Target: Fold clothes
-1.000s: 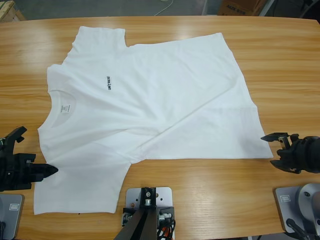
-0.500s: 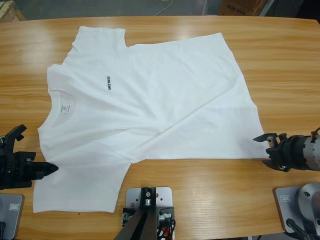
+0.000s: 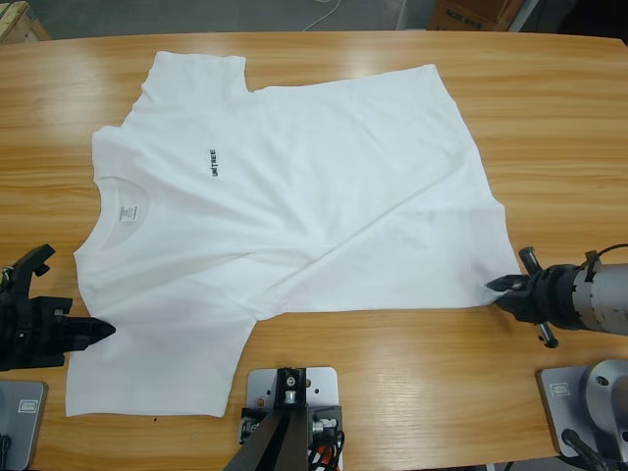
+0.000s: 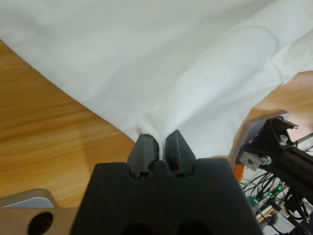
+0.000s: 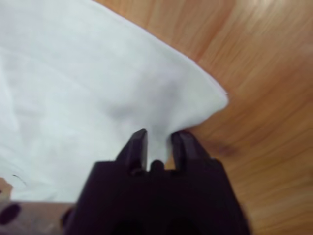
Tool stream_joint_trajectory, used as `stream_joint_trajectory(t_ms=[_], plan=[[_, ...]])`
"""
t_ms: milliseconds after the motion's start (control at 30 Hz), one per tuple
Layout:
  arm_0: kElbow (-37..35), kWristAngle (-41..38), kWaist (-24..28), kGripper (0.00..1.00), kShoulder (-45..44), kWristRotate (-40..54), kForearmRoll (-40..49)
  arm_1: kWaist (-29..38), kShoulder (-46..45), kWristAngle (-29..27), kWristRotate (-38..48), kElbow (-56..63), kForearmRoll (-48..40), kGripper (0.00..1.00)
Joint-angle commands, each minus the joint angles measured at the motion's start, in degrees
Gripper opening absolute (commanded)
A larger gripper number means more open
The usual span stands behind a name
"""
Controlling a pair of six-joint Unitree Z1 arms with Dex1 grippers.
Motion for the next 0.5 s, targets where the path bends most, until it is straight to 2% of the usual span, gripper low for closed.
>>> stream_joint_trajectory(t_ms=[33, 267, 367, 500], plan=[[-0.3, 0.3, 1.2, 0.0, 1.5, 1.4, 0.7, -0.2, -0.8, -0.5, -8.3, 1.2, 0.7, 0.0], [-3.0, -4.3, 1.4, 0.0, 0.5, 0.5, 10.0, 0.1, -7.0, 1.4, -8.6, -3.0, 16.3, 0.0], [-4.3, -7.2, 1.4, 0.0, -1.1, -0.4, 14.9, 2.3, -10.4, 2.2, -7.9, -7.1, 24.2, 0.0], [-4.3, -9.8, 1.4, 0.0, -3.0, -1.4, 17.1, 4.7, -11.2, 2.6, -8.3, -11.3, 27.5, 0.0]])
